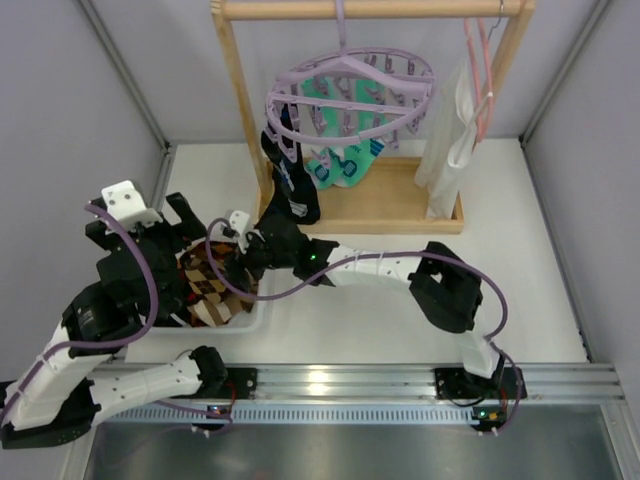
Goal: Remove the socks clipped to the hanger
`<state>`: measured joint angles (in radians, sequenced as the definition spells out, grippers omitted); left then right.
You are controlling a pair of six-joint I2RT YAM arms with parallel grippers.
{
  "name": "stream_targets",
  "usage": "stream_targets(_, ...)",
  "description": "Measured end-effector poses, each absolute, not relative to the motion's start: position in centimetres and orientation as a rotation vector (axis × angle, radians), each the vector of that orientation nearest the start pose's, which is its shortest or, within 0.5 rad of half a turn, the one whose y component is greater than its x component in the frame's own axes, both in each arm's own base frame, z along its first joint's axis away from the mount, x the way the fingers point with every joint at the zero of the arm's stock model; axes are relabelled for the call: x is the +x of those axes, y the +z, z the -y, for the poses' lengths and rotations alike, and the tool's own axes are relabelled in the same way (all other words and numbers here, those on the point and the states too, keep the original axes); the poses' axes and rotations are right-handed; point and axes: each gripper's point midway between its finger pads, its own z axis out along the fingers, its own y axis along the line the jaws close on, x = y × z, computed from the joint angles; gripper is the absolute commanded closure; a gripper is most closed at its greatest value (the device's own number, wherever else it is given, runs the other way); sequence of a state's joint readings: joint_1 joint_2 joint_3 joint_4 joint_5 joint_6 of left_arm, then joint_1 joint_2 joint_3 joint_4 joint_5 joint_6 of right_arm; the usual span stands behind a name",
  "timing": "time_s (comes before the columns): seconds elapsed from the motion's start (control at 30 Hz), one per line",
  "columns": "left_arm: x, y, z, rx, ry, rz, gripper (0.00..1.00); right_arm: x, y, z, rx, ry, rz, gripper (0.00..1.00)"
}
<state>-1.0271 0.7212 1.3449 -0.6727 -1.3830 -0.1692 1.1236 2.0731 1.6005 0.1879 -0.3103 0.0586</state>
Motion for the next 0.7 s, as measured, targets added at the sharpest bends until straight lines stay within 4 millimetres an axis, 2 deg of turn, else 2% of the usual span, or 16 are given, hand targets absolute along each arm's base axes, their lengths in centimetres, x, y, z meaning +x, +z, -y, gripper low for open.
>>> stream_targets(0.1,20.1,42.2,0.6,-0.321,0.166,-1.56,0.02,21.4,17.2,-55.7,-1.169,1.042,-1.642,0.25)
stream_targets(0.17,20.5,41.7,1.9,-0.274,0.127,-1.578,0.02,21.5,18.5,-53.4,-1.117,1.015,-1.658,0.25)
stream_targets(0.2,20.7,41.6,2.6,-0.249,0.101,-1.586,0.01,21.5,19.4,-52.2,-1.095,1.01,-1.659,0.24)
stream_targets(0.37,21.2,41.0,5.8,-0.145,-0.028,-1.622,0.01,23.2,27.5,-42.9,-0.838,0.951,-1.561,0.21)
stream_targets(0.4,21.2,40.9,6.3,-0.125,-0.054,-1.628,0.02,23.9,28.6,-40.8,-0.78,0.93,-1.543,0.21)
stream_targets(0.47,21.1,40.3,7.2,-0.082,-0.105,-1.641,0.01,25.2,29.4,-37.5,-0.694,0.889,-1.519,0.18)
stream_targets(0.53,20.8,39.4,8.1,-0.031,-0.149,-1.656,0.01,26.8,28.2,-35.1,-0.642,0.844,-1.535,0.18)
stream_targets(0.6,20.7,38.5,8.8,0.011,-0.172,-1.672,0.02,28.5,25.7,-33.5,-0.619,0.792,-1.585,0.18)
stream_targets(0.7,20.5,36.5,9.3,0.06,-0.174,-1.701,0.02,30.7,22.0,-32.4,-0.623,0.721,-1.663,0.17)
